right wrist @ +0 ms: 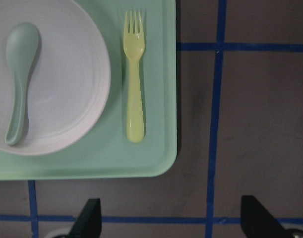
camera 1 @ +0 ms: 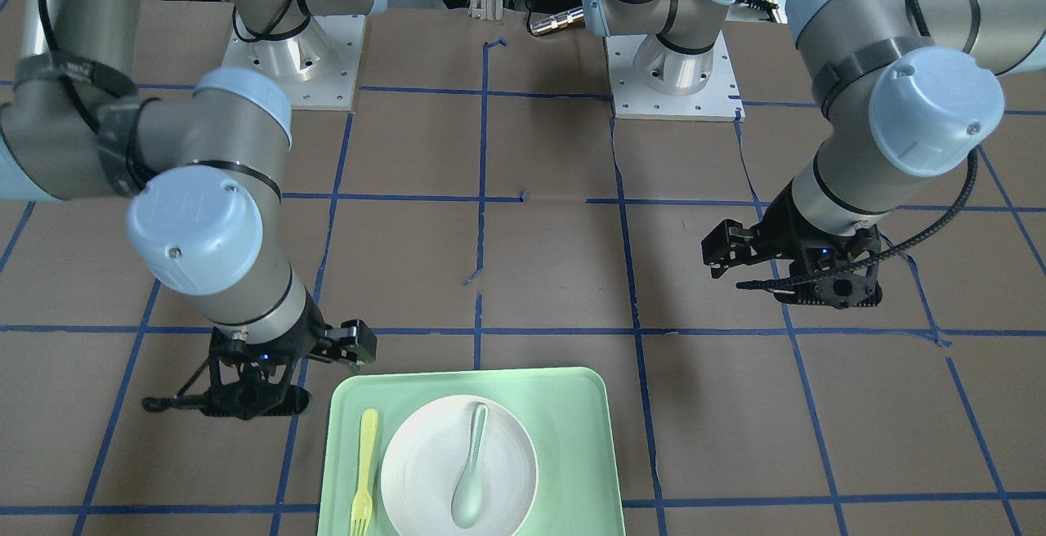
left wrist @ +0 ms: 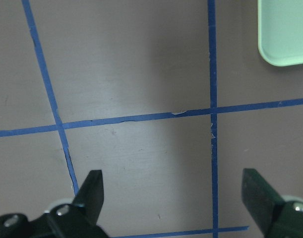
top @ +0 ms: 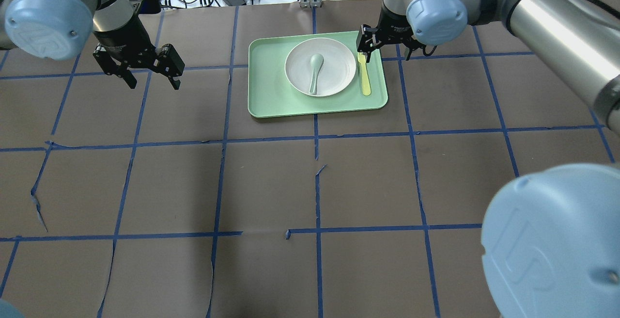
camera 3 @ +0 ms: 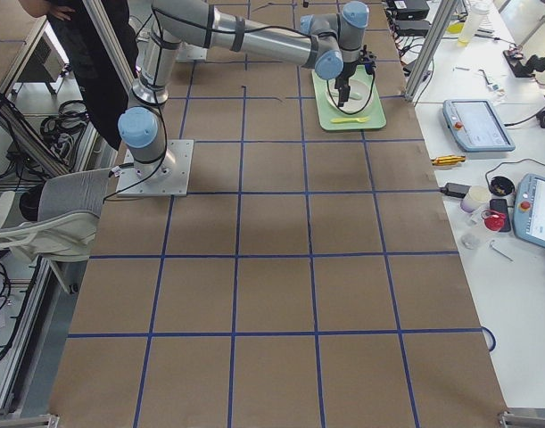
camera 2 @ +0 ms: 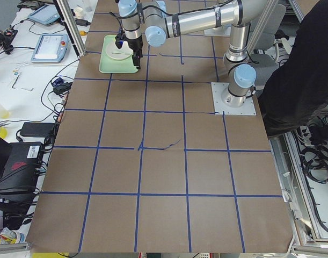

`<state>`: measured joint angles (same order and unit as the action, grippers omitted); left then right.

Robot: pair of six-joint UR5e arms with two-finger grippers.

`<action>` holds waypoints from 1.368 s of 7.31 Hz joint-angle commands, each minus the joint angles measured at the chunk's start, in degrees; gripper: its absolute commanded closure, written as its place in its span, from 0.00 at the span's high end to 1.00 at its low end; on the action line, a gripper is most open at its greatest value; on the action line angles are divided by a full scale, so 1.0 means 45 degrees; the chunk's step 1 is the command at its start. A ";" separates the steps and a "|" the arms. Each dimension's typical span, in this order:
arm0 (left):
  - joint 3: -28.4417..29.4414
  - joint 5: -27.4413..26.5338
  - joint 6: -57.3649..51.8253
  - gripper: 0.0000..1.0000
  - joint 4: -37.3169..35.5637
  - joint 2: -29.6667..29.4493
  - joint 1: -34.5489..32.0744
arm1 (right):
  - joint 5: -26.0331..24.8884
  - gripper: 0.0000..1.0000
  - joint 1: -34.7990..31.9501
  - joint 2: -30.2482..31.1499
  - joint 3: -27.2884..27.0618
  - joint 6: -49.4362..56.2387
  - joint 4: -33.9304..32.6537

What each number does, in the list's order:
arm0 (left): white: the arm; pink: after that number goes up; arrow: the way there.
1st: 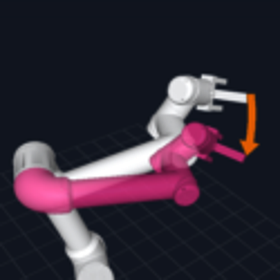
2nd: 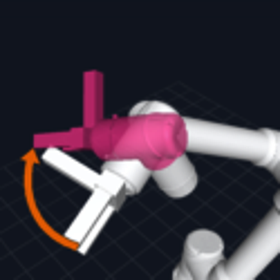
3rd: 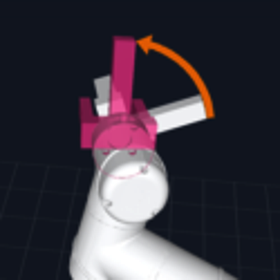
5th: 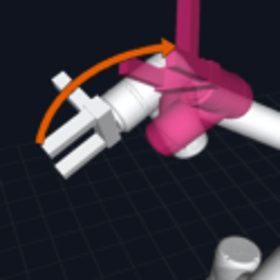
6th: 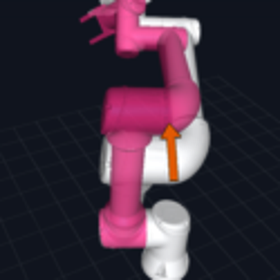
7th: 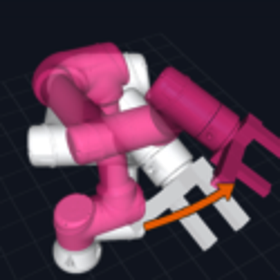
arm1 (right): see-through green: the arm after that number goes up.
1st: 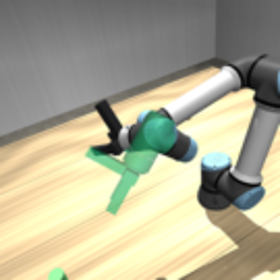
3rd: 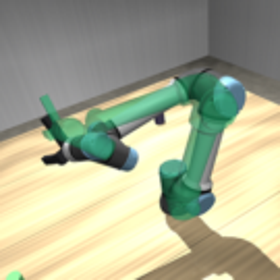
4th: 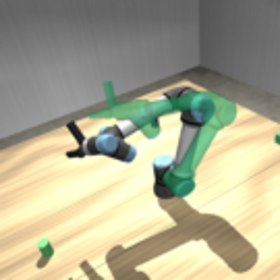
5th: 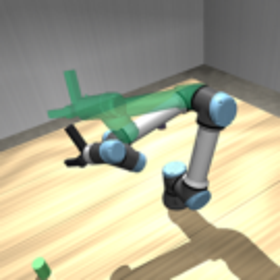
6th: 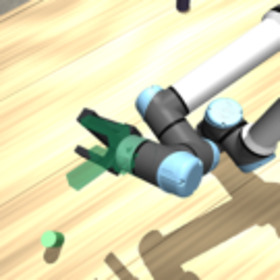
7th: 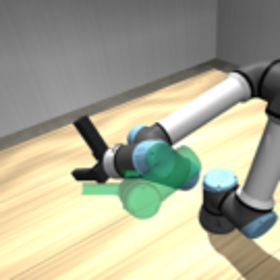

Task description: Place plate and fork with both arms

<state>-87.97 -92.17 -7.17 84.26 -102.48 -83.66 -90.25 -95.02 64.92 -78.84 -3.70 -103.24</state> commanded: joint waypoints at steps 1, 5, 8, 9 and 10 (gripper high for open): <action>0.0036 0.0053 0.1470 1.00 0.1093 0.0796 -0.0372 | -0.0278 1.00 -0.0037 0.2302 -0.0116 -0.0016 0.3670; 0.0173 0.0112 0.4112 1.00 0.1295 0.0858 -0.2382 | -0.0142 1.00 -0.0115 0.4010 -0.1698 -0.0134 0.3861; 0.0367 0.0131 0.2772 1.00 0.2053 0.1209 -0.2269 | -0.0239 1.00 -0.0096 0.4089 -0.1660 -0.0095 0.3860; 0.0369 0.0151 0.2552 1.00 0.2153 0.1326 -0.2114 | -0.0180 1.00 -0.0096 0.4109 -0.1641 -0.0095 0.3879; 0.0272 0.0151 0.2511 1.00 0.2154 0.1501 -0.1842 | -0.0102 1.00 -0.0096 0.4206 -0.1582 -0.0134 0.3899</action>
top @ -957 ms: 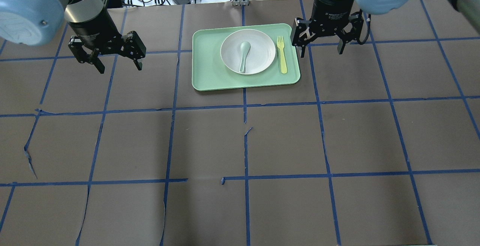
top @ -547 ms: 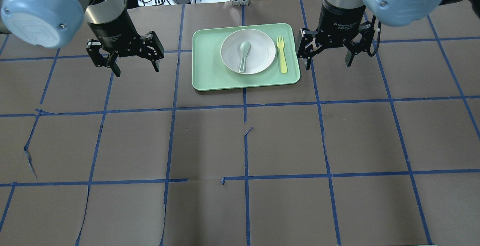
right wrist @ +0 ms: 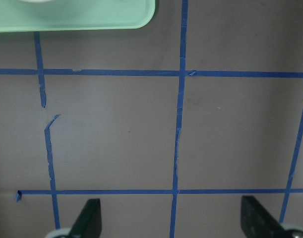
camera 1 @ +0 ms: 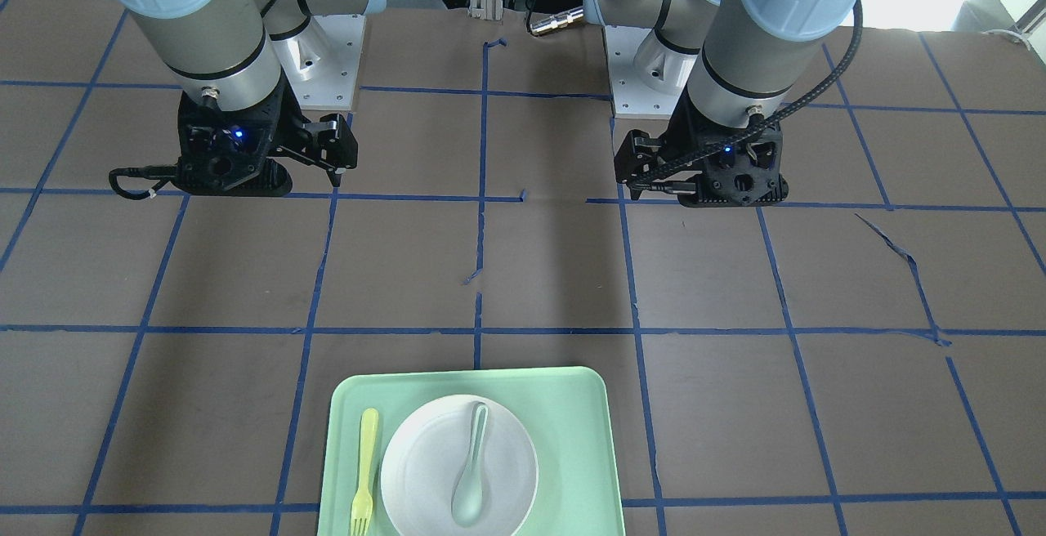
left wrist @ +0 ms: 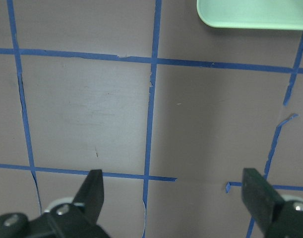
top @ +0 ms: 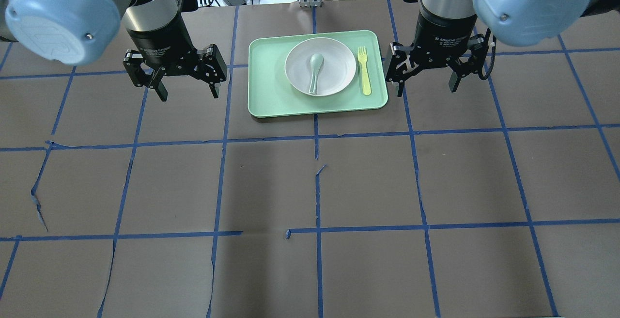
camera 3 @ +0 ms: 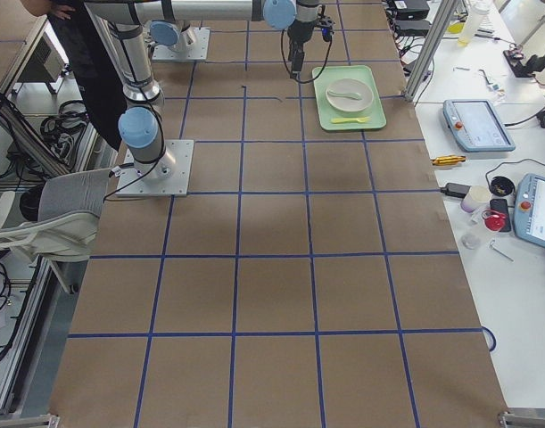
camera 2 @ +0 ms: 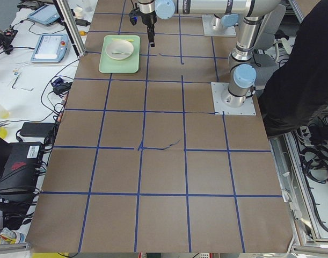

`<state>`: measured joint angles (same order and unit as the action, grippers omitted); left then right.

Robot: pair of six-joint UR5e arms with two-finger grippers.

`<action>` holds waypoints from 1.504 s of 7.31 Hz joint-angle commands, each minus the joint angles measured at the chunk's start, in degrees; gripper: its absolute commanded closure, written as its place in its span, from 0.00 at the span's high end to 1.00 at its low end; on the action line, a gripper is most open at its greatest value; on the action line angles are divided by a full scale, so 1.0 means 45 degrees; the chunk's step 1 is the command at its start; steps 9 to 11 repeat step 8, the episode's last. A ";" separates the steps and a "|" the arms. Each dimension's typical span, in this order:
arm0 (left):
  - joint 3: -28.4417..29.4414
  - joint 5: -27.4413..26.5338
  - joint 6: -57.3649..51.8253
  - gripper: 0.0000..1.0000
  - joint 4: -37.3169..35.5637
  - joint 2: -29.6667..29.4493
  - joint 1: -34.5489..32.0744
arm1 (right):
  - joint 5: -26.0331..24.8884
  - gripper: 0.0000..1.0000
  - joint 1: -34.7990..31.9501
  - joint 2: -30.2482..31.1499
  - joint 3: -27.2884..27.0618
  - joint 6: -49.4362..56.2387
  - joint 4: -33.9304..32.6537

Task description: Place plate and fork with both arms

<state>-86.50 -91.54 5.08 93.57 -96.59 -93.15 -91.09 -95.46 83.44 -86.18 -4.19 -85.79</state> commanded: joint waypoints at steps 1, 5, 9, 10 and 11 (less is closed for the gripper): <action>-0.0153 0.0010 -0.0326 1.00 0.0086 0.0291 0.0445 | 0.0105 1.00 0.0002 0.0206 0.0051 -0.0006 0.0080; -0.0193 0.0010 -0.0406 1.00 -0.0010 0.0351 0.0525 | 0.0086 1.00 -0.0056 0.0695 -0.0046 -0.0064 0.0178; -0.0193 0.0030 -0.0367 1.00 -0.0030 0.0331 0.0525 | 0.0105 1.00 -0.0095 0.0715 0.0050 -0.0084 0.0178; -0.0193 0.0030 -0.0367 1.00 -0.0030 0.0331 0.0525 | 0.0105 1.00 -0.0095 0.0715 0.0050 -0.0084 0.0178; -0.0193 0.0030 -0.0367 1.00 -0.0030 0.0331 0.0525 | 0.0105 1.00 -0.0095 0.0715 0.0050 -0.0084 0.0178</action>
